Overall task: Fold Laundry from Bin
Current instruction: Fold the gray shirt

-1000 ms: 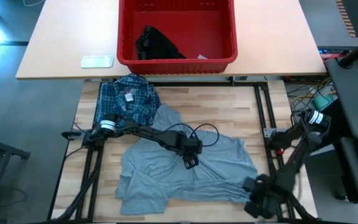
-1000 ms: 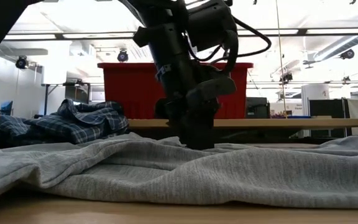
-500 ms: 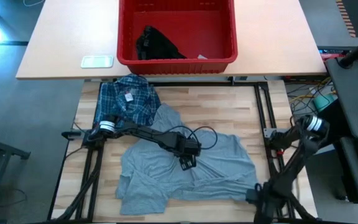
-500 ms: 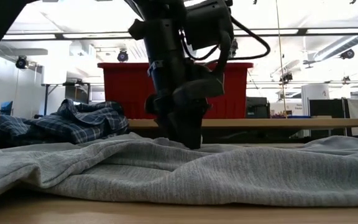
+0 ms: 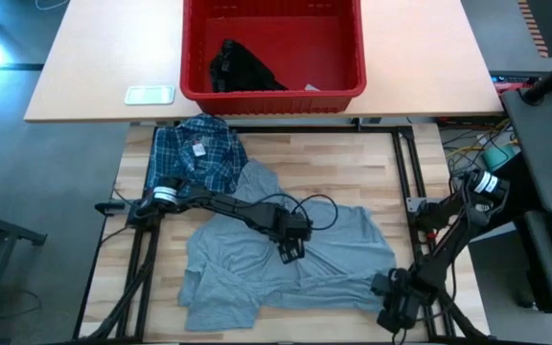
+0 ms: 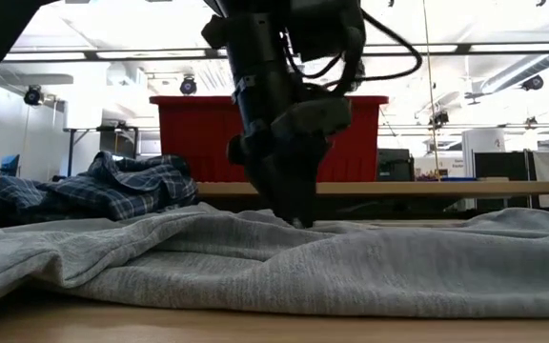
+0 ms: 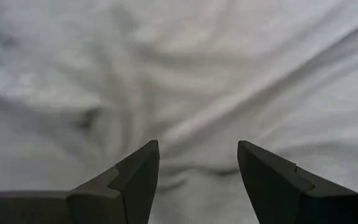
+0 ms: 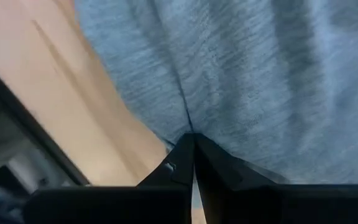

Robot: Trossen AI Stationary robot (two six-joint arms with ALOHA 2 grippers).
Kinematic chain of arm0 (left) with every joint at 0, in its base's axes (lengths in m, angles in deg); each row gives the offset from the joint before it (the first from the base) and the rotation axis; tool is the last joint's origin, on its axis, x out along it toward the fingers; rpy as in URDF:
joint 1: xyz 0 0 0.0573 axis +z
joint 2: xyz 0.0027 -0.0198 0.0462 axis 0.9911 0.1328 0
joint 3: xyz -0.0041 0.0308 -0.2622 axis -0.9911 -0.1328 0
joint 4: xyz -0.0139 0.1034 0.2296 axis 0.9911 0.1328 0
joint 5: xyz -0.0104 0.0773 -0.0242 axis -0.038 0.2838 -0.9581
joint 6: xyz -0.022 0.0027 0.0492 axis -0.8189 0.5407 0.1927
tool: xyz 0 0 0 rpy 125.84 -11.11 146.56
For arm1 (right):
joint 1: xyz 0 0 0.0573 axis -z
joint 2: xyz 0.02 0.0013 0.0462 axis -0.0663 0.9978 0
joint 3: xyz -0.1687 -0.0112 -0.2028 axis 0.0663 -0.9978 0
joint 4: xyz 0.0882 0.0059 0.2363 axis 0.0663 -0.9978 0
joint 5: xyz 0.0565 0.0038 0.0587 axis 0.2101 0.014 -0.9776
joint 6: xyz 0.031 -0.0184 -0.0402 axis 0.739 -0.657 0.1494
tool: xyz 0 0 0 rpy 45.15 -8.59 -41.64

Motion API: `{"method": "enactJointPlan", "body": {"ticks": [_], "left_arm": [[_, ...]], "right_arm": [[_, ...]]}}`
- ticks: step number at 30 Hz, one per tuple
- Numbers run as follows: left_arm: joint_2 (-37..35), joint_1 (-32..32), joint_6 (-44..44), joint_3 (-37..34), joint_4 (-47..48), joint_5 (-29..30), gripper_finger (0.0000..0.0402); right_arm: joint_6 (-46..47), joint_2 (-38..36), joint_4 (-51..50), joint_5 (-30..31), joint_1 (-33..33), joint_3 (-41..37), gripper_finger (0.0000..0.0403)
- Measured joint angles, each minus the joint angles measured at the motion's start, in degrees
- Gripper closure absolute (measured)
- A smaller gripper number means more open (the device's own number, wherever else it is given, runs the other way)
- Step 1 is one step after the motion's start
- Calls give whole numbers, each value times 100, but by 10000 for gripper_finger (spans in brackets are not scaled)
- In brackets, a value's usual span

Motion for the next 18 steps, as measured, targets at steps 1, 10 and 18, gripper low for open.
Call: {"method": "enactJointPlan", "body": {"ticks": [1, 10, 18], "left_arm": [[-18, 24, 3, 39, 159, 84, 199], [-454, -141, 130, 1183, 963, 590, 168], [-469, -1194, -564, 1041, 876, 517, 163]], "right_arm": [[95, 45, 153, -76, -42, -39, 394], [347, -224, -310, -928, -241, 133, 394], [166, -1616, -1730, 772, 319, 786, 394]]}}
